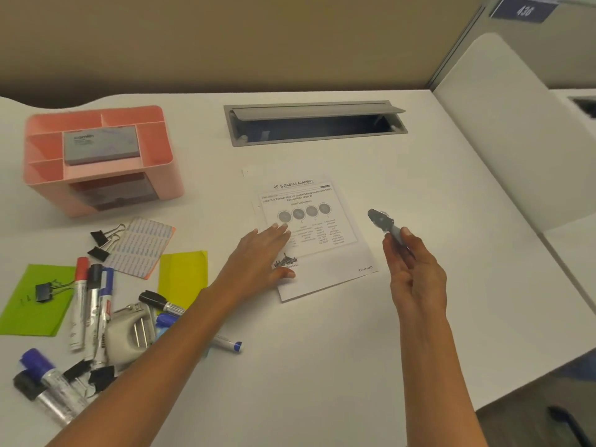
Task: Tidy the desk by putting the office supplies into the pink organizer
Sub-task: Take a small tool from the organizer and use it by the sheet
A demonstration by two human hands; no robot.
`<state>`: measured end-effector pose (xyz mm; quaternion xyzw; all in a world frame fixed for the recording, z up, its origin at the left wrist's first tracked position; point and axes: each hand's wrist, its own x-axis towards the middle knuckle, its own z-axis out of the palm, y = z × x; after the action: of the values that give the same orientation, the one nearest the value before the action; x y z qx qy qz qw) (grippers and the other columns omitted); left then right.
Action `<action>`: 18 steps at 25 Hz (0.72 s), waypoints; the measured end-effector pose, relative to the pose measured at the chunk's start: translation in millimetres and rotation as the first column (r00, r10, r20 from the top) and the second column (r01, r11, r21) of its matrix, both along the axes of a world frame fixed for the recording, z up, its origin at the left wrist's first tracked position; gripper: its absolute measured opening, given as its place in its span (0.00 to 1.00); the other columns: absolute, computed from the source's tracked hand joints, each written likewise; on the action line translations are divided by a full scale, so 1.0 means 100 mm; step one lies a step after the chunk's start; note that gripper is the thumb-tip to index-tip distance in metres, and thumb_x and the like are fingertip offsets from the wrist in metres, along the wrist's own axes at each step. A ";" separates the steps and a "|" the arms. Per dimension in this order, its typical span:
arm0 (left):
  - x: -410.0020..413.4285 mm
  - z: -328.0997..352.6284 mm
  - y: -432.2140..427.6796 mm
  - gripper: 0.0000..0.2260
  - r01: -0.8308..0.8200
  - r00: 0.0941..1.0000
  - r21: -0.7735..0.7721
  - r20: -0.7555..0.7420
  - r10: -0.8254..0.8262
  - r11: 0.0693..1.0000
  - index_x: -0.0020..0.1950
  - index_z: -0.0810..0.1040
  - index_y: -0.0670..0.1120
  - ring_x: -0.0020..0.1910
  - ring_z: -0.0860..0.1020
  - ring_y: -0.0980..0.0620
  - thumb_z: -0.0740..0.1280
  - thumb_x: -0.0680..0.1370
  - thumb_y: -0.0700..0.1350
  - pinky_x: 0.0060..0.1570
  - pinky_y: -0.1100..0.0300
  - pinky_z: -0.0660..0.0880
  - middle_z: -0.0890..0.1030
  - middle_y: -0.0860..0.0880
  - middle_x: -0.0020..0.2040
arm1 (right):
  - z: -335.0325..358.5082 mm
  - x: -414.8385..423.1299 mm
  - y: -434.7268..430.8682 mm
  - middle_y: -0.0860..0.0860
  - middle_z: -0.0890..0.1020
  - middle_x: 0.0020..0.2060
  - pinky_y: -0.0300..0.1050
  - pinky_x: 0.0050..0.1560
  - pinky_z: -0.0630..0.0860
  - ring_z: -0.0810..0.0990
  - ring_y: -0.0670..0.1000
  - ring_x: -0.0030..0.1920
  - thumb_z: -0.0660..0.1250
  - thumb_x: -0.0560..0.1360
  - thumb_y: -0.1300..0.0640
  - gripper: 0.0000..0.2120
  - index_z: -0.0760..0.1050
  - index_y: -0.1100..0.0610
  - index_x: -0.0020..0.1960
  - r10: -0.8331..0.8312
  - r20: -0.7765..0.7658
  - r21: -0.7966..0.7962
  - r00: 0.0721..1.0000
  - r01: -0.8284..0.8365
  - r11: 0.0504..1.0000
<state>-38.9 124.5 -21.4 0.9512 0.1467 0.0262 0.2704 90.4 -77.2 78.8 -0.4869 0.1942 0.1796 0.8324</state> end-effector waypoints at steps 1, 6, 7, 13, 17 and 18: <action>-0.07 0.00 0.01 0.36 -0.005 1.000 0.003 -0.009 0.005 1.000 0.75 0.56 0.46 0.76 0.50 0.55 0.65 0.74 0.60 0.72 0.57 0.43 0.54 0.51 0.77 | 0.02 -0.03 0.06 0.58 0.84 0.48 0.40 0.46 0.80 0.86 0.51 0.46 0.70 0.73 0.67 0.08 0.79 0.66 0.51 0.013 -0.001 0.007 1.000 -0.013 1.000; -0.41 0.11 0.09 0.35 -0.057 0.998 0.057 0.001 0.057 0.997 0.76 0.55 0.45 0.76 0.49 0.54 0.64 0.75 0.59 0.73 0.56 0.43 0.53 0.51 0.77 | 0.07 -0.18 0.46 0.61 0.83 0.51 0.43 0.52 0.80 0.84 0.54 0.51 0.70 0.72 0.69 0.09 0.79 0.69 0.51 0.122 0.018 0.005 0.992 -0.123 0.992; -0.50 0.13 0.10 0.35 -0.075 0.997 0.072 0.001 0.075 0.995 0.76 0.55 0.45 0.76 0.49 0.54 0.63 0.75 0.59 0.72 0.56 0.42 0.53 0.50 0.77 | 0.08 -0.22 0.55 0.61 0.83 0.50 0.43 0.53 0.80 0.84 0.55 0.52 0.70 0.71 0.70 0.09 0.79 0.70 0.51 0.147 0.029 -0.004 0.989 -0.146 0.989; -1.09 0.15 0.45 0.39 -0.272 0.962 0.169 0.039 0.269 0.947 0.73 0.63 0.45 0.75 0.57 0.49 0.46 0.71 0.68 0.70 0.53 0.44 0.61 0.47 0.75 | 0.14 -0.57 1.33 0.58 0.85 0.49 0.42 0.51 0.81 0.85 0.54 0.50 0.75 0.70 0.60 0.14 0.81 0.65 0.53 0.301 0.116 -0.235 0.946 -0.269 0.934; -1.45 0.17 0.74 0.35 -0.421 0.906 0.217 0.055 0.420 0.881 0.72 0.64 0.43 0.73 0.62 0.45 0.50 0.74 0.66 0.70 0.49 0.51 0.65 0.44 0.73 | 0.19 -0.89 1.96 0.52 0.84 0.51 0.37 0.47 0.80 0.84 0.50 0.50 0.75 0.70 0.58 0.18 0.79 0.56 0.59 0.347 0.161 -0.345 0.924 -0.277 0.897; -1.55 0.18 0.82 0.35 -0.450 0.891 0.231 0.052 0.451 0.863 0.72 0.64 0.42 0.72 0.63 0.45 0.50 0.75 0.65 0.70 0.47 0.53 0.66 0.43 0.73 | 0.19 -0.98 2.12 0.51 0.83 0.52 0.37 0.48 0.79 0.83 0.50 0.51 0.75 0.71 0.58 0.18 0.79 0.56 0.60 0.371 0.180 -0.363 0.911 -0.288 0.886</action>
<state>-193.5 206.3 -3.1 0.9160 0.3607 0.1042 0.1410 -8.0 135.0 98.3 -0.6632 0.0313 0.2231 0.7137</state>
